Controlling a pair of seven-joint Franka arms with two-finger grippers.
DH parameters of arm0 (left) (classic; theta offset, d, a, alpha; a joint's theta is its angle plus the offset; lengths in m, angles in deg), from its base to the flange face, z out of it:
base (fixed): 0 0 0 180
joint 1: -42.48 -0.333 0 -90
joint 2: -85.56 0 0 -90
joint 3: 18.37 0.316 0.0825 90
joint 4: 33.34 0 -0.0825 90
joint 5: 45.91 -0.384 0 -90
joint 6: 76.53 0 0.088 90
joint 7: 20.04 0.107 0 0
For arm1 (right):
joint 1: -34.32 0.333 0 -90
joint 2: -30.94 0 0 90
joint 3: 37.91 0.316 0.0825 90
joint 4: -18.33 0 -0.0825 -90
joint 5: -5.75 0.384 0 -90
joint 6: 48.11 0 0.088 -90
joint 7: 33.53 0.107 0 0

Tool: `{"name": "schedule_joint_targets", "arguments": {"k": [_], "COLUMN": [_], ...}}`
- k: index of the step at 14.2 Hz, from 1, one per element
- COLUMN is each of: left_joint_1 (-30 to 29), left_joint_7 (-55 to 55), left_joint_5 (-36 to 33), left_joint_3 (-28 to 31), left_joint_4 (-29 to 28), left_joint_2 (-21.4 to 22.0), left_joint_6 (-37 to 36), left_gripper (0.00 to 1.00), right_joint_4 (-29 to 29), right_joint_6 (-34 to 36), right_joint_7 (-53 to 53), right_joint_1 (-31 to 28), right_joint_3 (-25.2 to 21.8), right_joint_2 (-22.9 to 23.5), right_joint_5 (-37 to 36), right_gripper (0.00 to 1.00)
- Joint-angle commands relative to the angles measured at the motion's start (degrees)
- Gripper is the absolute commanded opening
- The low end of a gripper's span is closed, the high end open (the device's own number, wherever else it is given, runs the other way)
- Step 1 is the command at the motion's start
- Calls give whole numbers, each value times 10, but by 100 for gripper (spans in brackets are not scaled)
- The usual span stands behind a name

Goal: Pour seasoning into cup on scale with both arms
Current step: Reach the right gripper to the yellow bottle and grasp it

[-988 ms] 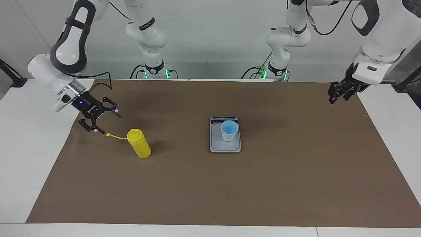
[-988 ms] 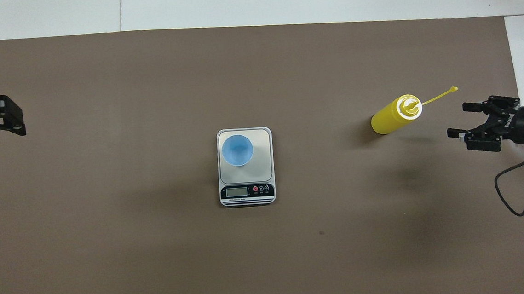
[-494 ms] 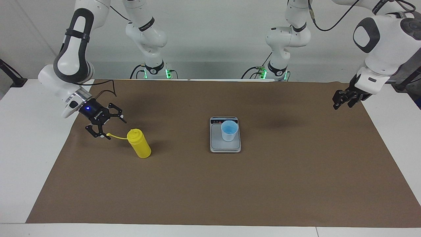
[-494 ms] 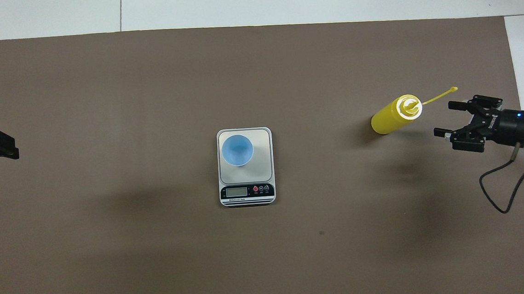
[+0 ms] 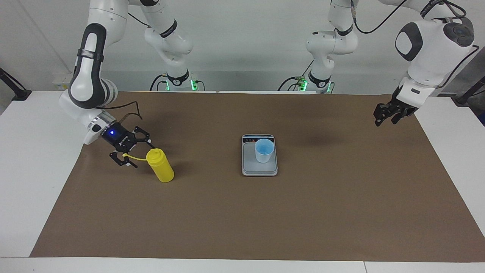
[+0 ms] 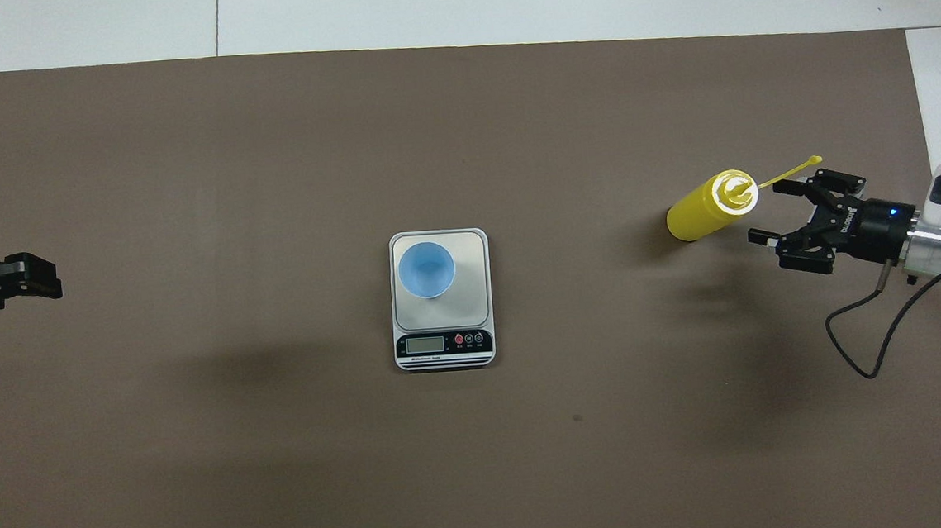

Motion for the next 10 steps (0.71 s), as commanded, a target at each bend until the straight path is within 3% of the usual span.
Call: {"name": "schedule_joint_targets", "arguments": {"k": [1, 4, 10], "left_joint_1": [6, 7, 5], "left_joint_7": [-4, -1, -1], "left_joint_5": [4, 4, 4], "left_joint_3": [6, 6, 6], "left_joint_4": [12, 15, 14], "left_joint_2": [9, 8, 12], "left_joint_6": [-28, -22, -20], "left_gripper": [82, 100, 100], "right_joint_4": [3, 3, 5], "right_joint_6": [3, -13, -33], "right_joint_7": [-10, -14, -23], "right_joint_1": [9, 34, 55], "right_joint_3": [3, 3, 3], "right_joint_2": [-2, 5, 7], "right_joint_5": [27, 58, 88], "right_gripper": [100, 100, 100]}}
